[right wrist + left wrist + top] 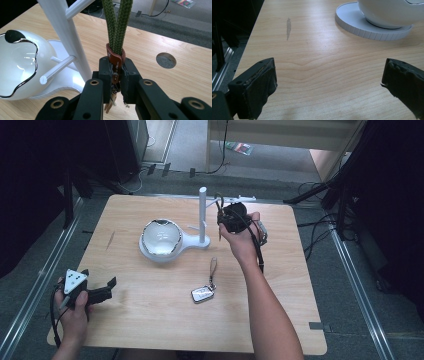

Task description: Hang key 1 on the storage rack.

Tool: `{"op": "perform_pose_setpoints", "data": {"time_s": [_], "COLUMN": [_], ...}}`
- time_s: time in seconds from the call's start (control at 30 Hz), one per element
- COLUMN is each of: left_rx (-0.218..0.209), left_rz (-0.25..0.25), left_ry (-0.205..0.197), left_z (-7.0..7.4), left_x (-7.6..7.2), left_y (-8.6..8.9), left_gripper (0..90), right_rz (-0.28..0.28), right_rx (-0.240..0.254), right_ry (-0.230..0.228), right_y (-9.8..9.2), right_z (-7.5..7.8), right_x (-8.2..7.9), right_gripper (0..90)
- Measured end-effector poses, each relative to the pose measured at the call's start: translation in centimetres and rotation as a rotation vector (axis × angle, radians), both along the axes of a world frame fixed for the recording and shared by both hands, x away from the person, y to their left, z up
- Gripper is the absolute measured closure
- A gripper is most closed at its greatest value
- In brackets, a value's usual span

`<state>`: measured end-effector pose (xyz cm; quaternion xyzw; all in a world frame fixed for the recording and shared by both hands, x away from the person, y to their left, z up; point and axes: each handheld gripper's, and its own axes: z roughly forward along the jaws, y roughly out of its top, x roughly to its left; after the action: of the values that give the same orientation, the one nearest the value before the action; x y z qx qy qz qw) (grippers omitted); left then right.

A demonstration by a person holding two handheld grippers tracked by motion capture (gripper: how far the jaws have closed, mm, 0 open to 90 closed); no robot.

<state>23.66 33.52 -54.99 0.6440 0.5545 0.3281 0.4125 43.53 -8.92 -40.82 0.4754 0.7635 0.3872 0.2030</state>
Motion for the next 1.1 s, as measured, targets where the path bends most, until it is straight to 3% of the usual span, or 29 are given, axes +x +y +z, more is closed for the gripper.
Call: {"op": "perform_pose_setpoints", "data": {"time_s": [0.47,0.67,0.8,0.87,1.1], "left_rx": [-0.005,-0.002,0.001,0.001,0.001], "left_rz": [-0.001,0.0,-0.002,-0.002,-0.002], "left_ry": [-0.001,-0.001,0.001,0.001,0.002], "left_z": [0.0,0.0,0.0,0.0,0.0], "left_x": [0.0,0.0,0.0,0.0,0.0], "left_y": [0.0,0.0,0.0,0.0,0.0], "left_gripper": [0.2,0.2,0.2,0.2,0.2], "right_rz": [0.014,0.012,0.013,0.003,0.006], "right_rx": [0.01,0.001,-0.023,-0.058,-0.097], "right_ry": [0.016,0.0,-0.019,-0.041,-0.056], "right_y": [0.6,0.5,0.7,1.0,1.5], "right_z": [-0.4,-0.4,-0.4,-0.3,-0.3], "right_x": [-0.2,-0.5,-0.8,-1.2,-1.4], "right_gripper": [81.6,81.6,81.6,81.6,81.5]}}
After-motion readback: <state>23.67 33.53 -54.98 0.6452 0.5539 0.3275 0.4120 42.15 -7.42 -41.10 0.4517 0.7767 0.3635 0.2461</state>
